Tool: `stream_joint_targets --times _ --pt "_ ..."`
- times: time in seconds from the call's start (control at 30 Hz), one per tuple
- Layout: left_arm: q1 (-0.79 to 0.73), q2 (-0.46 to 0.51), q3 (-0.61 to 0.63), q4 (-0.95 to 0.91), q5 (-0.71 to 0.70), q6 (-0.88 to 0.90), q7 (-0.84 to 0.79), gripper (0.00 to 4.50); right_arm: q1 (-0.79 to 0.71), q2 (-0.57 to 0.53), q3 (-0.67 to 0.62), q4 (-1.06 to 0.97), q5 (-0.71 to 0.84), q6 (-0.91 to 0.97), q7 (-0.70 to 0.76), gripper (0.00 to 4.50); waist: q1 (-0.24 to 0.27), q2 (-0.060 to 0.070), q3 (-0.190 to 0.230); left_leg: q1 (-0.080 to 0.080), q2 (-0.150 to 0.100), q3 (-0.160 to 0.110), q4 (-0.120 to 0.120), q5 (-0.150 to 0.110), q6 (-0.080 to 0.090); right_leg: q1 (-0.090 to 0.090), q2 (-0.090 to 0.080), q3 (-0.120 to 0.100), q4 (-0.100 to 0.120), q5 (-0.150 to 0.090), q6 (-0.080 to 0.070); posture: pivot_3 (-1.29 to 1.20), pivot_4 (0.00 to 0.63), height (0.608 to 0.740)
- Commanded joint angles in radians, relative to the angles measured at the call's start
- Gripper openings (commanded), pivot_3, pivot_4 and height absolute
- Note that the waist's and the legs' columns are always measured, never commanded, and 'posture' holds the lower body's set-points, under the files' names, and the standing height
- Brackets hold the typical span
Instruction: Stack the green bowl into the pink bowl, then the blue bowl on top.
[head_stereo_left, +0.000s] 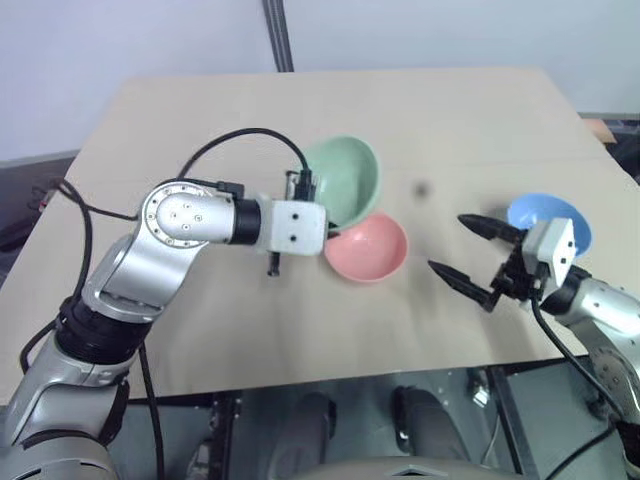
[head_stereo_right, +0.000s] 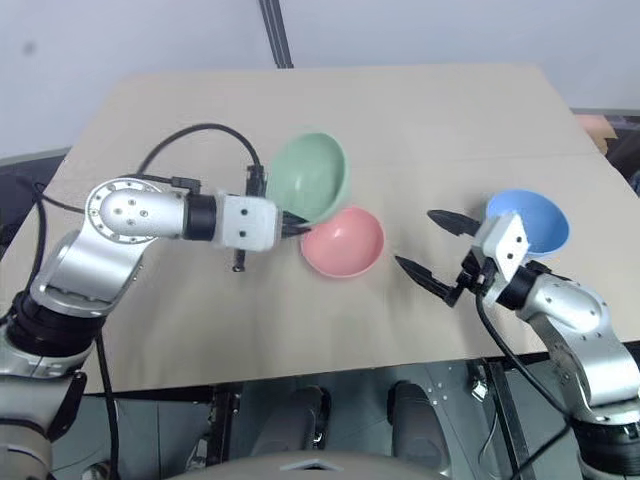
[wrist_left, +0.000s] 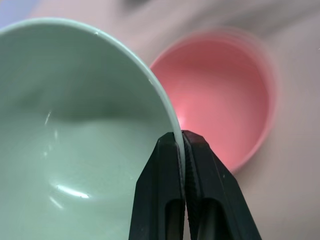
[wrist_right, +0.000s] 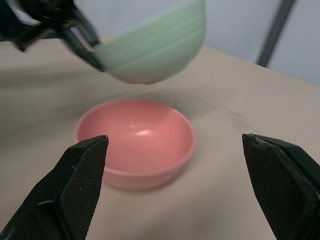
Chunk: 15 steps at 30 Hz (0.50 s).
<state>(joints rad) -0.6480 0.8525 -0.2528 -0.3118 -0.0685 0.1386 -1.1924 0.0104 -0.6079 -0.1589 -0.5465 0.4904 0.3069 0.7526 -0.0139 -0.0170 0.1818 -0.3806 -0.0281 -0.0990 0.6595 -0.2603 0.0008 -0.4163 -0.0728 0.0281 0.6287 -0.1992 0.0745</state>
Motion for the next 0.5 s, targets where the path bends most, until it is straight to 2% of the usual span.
stream_joint_targets --times 0.03,0.13,0.17,0.2,0.23,0.33,0.37,0.4,0.5 --pt "-0.073 -0.020 -0.020 0.103 -0.028 -0.218 -0.109 0.03 0.053 -0.007 -0.067 -0.101 0.011 0.006 -0.046 4.50 0.000 0.000 0.000 0.000 0.000 0.000 0.001 0.000 0.000 0.000 0.001 0.000 0.000 0.000 0.000 0.00 0.150 0.740" --pt "-0.130 -0.044 -0.056 0.209 -0.048 -0.295 -0.213 0.03 0.111 -0.010 -0.096 -0.135 0.011 0.010 -0.064 4.50 0.000 0.000 0.000 0.001 0.000 0.000 0.003 0.000 0.000 0.002 0.001 0.000 0.000 0.000 0.000 0.00 0.150 0.740" --pt "-0.144 -0.049 -0.065 0.230 -0.046 -0.304 -0.233 0.67 0.127 -0.010 -0.104 -0.143 0.011 0.011 -0.068 4.50 -0.001 0.000 0.000 0.001 0.000 0.001 0.003 0.000 0.000 0.002 0.001 0.000 0.001 0.000 0.000 0.00 0.150 0.740" --pt "-0.152 -0.051 -0.071 0.240 -0.055 -0.309 -0.260 0.77 0.143 -0.010 -0.113 -0.151 0.013 0.012 -0.071 4.50 -0.001 0.000 0.000 0.001 0.000 0.001 0.004 0.000 0.000 0.002 0.001 0.000 0.001 0.000 0.000 0.00 0.150 0.740" --pt "-0.156 -0.053 -0.073 0.246 -0.059 -0.311 -0.272 1.06 0.156 -0.011 -0.120 -0.157 0.014 0.012 -0.073 4.50 -0.001 0.000 0.000 0.000 0.000 0.001 0.004 0.000 0.000 0.002 0.001 0.000 0.001 0.000 0.000 0.00 0.150 0.740" --pt "-0.161 -0.064 -0.065 0.265 -0.049 -0.343 -0.277 2.53 0.186 -0.013 -0.137 -0.165 0.016 0.009 -0.076 4.50 -0.002 0.000 0.000 0.000 0.000 0.000 0.005 -0.001 0.002 0.002 0.001 0.000 0.002 0.000 0.000 0.00 0.150 0.740" --pt "-0.161 -0.065 -0.059 0.267 -0.050 -0.341 -0.276 2.78 0.191 -0.014 -0.139 -0.163 0.013 0.006 -0.075 4.50 -0.002 0.000 0.000 0.000 0.000 0.000 0.005 -0.001 0.002 0.002 0.001 0.000 0.002 0.000 0.000 0.00 0.150 0.740" --pt "-0.155 -0.059 -0.046 0.255 -0.073 -0.306 -0.282 3.22 0.192 -0.015 -0.137 -0.158 0.007 0.003 -0.075 4.50 -0.001 0.000 0.000 0.000 0.000 0.000 0.006 -0.001 0.002 0.002 0.001 0.000 0.002 0.000 0.000 0.00 0.150 0.740" --pt "-0.129 -0.045 0.013 0.215 -0.146 -0.151 -0.248 3.22 0.168 -0.022 -0.119 -0.131 -0.022 0.023 -0.101 4.50 -0.003 0.000 0.000 0.000 0.000 0.000 0.007 -0.001 0.002 0.002 0.001 0.000 0.004 0.000 0.001 0.00 0.150 0.740"
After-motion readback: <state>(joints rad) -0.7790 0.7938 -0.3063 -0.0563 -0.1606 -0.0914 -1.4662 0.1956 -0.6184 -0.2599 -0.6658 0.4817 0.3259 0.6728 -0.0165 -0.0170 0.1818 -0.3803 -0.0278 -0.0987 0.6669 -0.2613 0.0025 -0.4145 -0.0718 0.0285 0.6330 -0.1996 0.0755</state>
